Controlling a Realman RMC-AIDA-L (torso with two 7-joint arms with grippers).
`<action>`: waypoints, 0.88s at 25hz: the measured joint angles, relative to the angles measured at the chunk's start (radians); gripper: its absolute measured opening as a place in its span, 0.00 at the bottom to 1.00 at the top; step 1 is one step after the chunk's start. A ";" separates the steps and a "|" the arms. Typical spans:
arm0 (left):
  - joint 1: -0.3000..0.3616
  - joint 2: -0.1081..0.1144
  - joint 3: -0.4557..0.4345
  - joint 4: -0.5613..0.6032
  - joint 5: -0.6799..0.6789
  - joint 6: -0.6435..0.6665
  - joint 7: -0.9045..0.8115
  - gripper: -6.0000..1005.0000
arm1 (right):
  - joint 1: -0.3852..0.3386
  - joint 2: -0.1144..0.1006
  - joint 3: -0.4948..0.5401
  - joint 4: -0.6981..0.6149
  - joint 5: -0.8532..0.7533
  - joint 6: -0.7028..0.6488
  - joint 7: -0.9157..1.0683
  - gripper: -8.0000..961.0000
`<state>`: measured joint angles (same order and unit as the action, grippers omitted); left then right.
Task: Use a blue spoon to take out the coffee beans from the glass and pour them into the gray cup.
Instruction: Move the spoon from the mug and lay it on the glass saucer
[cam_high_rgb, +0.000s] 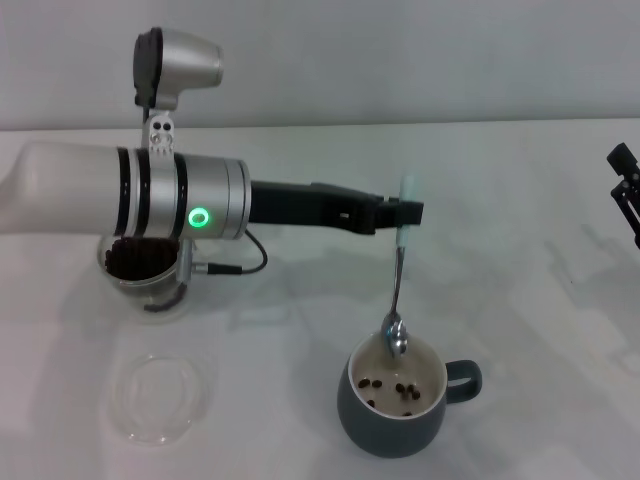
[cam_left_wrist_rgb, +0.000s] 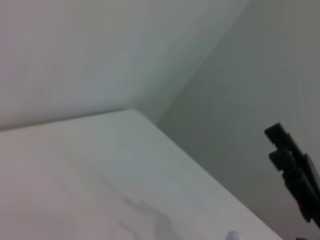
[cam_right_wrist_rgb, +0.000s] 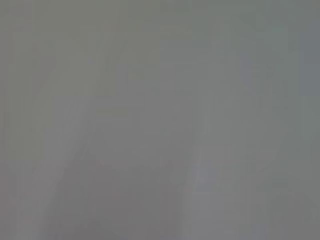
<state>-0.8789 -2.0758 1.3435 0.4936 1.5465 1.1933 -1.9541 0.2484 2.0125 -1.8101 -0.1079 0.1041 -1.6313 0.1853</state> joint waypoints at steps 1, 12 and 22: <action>0.000 0.000 -0.001 0.012 -0.002 0.001 -0.003 0.13 | 0.000 0.000 0.001 0.000 0.000 0.001 0.000 0.60; 0.122 0.019 -0.127 0.148 -0.017 0.123 -0.113 0.13 | 0.007 0.000 0.003 -0.008 0.004 0.012 0.000 0.60; 0.404 0.040 -0.331 0.165 -0.019 0.187 -0.025 0.13 | 0.011 0.000 0.011 -0.012 0.017 0.015 0.003 0.60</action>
<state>-0.4746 -2.0360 1.0125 0.6588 1.5273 1.3804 -1.9795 0.2590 2.0125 -1.7990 -0.1196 0.1215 -1.6166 0.1885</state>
